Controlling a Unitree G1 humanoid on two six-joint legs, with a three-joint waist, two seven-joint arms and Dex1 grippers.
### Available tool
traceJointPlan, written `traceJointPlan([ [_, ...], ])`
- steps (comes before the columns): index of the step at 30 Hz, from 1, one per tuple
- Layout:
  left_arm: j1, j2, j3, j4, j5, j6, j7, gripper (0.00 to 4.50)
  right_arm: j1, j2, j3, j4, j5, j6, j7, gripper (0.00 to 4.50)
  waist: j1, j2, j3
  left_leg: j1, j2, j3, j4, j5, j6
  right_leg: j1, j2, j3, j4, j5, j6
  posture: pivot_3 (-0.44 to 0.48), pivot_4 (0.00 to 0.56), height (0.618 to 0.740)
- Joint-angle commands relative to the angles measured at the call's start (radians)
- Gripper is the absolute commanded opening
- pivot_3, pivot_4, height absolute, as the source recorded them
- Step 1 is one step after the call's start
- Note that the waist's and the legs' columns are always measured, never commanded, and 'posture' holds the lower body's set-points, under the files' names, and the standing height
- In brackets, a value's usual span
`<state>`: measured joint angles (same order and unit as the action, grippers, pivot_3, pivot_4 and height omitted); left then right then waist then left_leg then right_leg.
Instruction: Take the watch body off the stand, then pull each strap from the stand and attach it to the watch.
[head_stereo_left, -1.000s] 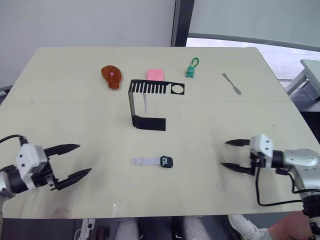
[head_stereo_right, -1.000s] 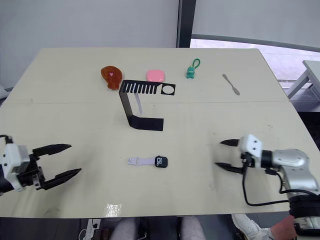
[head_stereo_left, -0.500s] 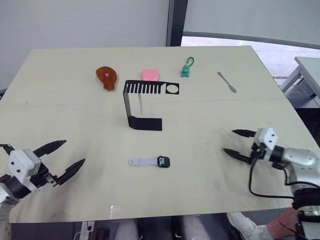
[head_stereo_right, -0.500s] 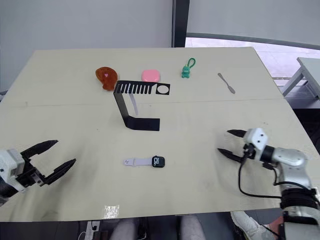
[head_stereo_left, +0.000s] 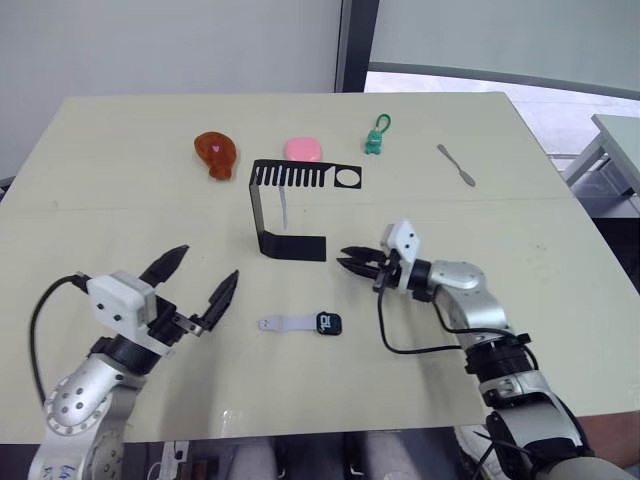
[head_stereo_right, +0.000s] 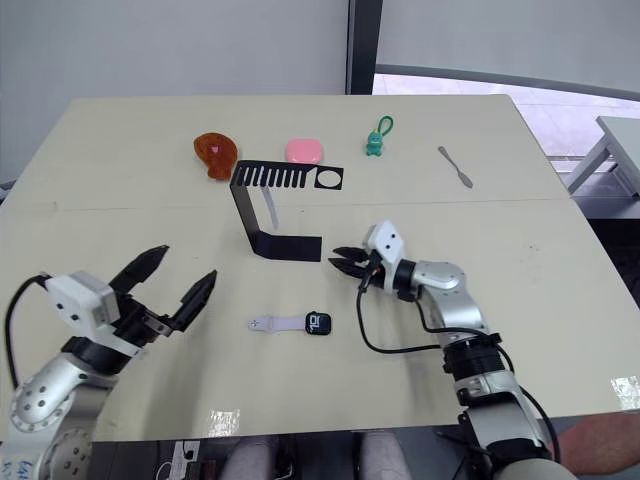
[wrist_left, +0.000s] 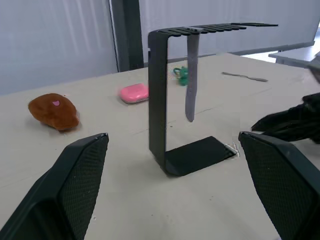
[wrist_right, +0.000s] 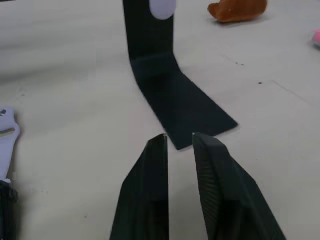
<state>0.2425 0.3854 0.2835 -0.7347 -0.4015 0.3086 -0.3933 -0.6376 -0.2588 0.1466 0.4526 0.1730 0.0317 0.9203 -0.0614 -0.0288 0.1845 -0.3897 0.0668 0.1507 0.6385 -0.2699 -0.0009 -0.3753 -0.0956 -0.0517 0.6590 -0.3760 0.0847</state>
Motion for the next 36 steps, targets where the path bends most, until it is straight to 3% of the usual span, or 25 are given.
traceJointPlan([
  [1,0.009,0.015,-0.054,-0.035,0.074,-0.014,0.017,4.50,-0.079,0.062,-0.010,0.085,-0.025,-0.039,-0.083,0.04,0.000,0.000,0.000,0.000,0.000,0.000,0.000,0.000,0.000,0.000,0.000,0.000,0.000,0.000,0.000,0.000,0.150,0.740],
  [17,-0.074,-0.085,-0.189,-0.031,0.160,0.023,0.139,4.50,-0.251,0.146,-0.008,0.486,-0.111,-0.116,-0.137,0.04,0.003,0.000,0.000,-0.001,0.001,0.000,0.002,-0.001,0.000,0.000,0.000,0.000,0.001,0.000,-0.001,0.000,0.150,0.740],
  [25,-0.185,-0.147,-0.251,0.021,0.190,0.081,0.204,4.50,-0.240,0.145,-0.006,0.510,-0.113,-0.121,-0.114,0.04,0.006,0.000,-0.001,0.000,0.000,0.000,0.003,-0.001,0.000,0.001,0.000,0.000,0.002,0.000,-0.001,0.000,0.150,0.740],
  [36,-0.372,-0.244,-0.357,0.223,0.348,0.041,0.311,4.50,-0.218,0.159,0.006,0.476,-0.118,-0.088,-0.072,0.04,0.006,0.000,-0.001,0.000,0.001,-0.001,0.005,-0.001,0.000,0.001,0.000,-0.001,0.003,0.000,-0.001,0.000,0.150,0.740],
])
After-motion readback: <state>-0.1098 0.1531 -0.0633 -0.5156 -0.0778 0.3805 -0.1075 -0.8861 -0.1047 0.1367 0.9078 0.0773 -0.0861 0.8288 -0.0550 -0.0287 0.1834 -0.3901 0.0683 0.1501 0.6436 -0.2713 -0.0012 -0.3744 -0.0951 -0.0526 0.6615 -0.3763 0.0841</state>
